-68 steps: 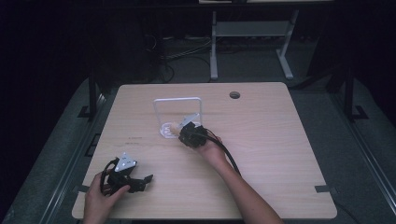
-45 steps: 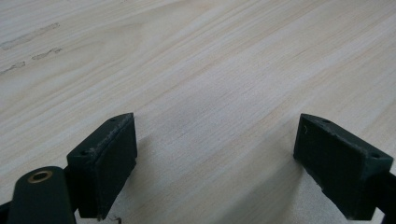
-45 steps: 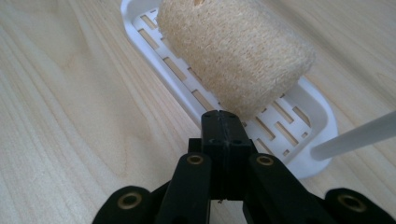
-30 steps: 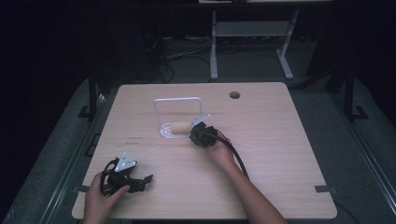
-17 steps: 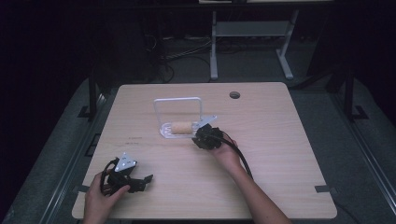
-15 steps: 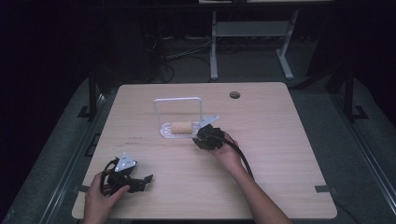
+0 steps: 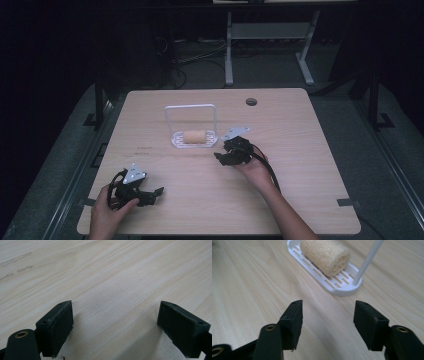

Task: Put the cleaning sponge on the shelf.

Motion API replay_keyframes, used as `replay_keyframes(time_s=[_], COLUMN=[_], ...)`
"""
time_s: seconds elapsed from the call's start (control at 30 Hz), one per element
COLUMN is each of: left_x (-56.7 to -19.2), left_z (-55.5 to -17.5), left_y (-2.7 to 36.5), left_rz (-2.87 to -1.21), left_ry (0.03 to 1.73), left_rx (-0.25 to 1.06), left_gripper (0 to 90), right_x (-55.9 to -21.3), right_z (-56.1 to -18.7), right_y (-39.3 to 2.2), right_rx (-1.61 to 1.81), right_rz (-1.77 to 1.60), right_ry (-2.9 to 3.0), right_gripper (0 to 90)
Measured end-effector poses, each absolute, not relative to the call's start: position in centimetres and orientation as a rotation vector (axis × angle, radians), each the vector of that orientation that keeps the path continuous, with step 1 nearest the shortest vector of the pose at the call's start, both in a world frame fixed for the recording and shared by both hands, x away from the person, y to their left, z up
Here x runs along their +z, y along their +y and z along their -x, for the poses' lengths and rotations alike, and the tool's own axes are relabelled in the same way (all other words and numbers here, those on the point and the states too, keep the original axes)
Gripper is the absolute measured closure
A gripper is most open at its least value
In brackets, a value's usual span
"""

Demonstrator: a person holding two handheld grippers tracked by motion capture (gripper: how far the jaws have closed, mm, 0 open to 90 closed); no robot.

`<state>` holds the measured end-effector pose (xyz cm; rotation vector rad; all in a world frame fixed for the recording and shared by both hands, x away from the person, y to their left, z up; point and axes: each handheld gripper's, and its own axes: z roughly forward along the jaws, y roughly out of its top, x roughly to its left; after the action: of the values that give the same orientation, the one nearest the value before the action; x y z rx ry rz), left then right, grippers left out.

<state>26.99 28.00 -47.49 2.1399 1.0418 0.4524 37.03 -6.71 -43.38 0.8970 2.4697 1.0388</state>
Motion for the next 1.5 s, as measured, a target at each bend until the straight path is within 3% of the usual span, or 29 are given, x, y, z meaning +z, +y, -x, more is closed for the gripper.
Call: replay_keyframes(time_s=[0.7,1.5], left_x=[-47.5,-47.5], left_z=[-27.0,-27.0], left_y=[28.0,28.0], left_rz=[-2.138,-2.138], left_ry=[1.041,1.041], left_rx=[0.454,0.454], left_gripper=[12.9,12.9], right_x=[-43.5,-46.1], right_z=[-32.9,-27.2], right_y=[-12.2,-19.1], right_rx=[1.043,0.988], right_rz=[-0.983,-1.146], right_ry=[2.418,2.325], right_gripper=[19.3,12.1])
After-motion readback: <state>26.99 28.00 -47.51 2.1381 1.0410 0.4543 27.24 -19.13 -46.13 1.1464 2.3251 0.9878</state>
